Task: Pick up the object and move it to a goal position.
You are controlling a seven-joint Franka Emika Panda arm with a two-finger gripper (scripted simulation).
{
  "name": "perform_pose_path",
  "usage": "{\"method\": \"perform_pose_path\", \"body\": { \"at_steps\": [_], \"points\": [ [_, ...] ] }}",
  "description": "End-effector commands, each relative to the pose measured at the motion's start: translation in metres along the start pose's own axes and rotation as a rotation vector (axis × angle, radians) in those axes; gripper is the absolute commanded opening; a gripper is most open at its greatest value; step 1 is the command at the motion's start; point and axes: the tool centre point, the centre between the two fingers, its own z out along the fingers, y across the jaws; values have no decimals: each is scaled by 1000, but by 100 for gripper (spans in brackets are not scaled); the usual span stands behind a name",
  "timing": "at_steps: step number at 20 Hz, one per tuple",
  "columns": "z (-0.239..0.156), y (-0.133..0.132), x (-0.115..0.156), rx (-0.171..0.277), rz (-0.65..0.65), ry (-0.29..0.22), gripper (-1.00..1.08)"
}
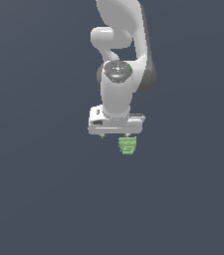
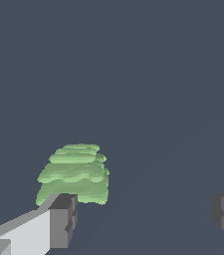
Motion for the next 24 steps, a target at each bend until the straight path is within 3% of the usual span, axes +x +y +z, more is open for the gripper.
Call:
{"method": "perform_pose_path", "body": {
  "at_steps": [1, 11, 24],
  "points": [
    [0, 0, 0, 0, 0, 0, 100],
    [13, 15, -11, -9, -22, -44, 100],
    [15, 10, -10, -9, 47, -40, 100]
  ]
}}
